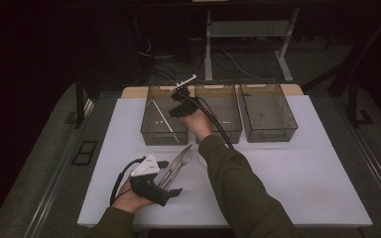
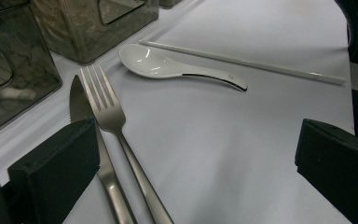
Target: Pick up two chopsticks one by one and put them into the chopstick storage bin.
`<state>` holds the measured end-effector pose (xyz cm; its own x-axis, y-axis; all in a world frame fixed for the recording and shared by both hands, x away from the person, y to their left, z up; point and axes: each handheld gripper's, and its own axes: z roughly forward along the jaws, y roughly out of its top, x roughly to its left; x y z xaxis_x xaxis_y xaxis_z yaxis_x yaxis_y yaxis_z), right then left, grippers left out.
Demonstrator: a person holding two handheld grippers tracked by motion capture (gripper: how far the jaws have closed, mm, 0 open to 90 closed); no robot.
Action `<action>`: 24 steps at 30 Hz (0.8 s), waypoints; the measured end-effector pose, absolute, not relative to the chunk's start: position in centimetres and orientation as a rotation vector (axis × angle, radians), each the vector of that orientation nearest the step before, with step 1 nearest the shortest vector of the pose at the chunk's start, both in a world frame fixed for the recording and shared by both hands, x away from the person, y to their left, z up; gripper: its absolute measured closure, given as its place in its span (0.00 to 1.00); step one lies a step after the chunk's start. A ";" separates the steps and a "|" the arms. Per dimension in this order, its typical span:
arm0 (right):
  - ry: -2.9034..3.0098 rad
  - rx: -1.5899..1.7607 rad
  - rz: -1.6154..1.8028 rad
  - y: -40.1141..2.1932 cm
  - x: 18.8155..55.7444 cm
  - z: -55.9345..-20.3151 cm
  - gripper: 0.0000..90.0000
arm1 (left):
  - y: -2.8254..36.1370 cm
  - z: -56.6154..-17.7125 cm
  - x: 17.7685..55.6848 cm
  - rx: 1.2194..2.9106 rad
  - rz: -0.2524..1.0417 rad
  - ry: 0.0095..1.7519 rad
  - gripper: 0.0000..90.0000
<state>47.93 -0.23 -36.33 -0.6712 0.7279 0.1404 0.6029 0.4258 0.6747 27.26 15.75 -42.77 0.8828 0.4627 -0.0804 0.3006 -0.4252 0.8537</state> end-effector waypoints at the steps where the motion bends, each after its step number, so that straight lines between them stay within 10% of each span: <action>1: 2.507 1.174 1.093 -0.5 47.8 -36.1 0.75 | 15.8 -42.8 27.2 2.042 0.203 0.555 0.00; 11: 2.527 1.090 1.228 -4.7 44.6 -34.6 0.49 | 15.7 -42.8 27.2 2.051 0.206 0.558 0.00; 24: 2.509 0.987 1.299 -11.9 38.9 -34.4 0.42 | 15.8 -42.9 27.2 2.050 0.198 0.574 0.00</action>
<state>38.87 -11.94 -34.39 -0.7726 0.6142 0.1605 0.4858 0.4093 0.7724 27.23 15.76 -42.92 0.8762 0.4735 -0.0901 0.3174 -0.4262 0.8471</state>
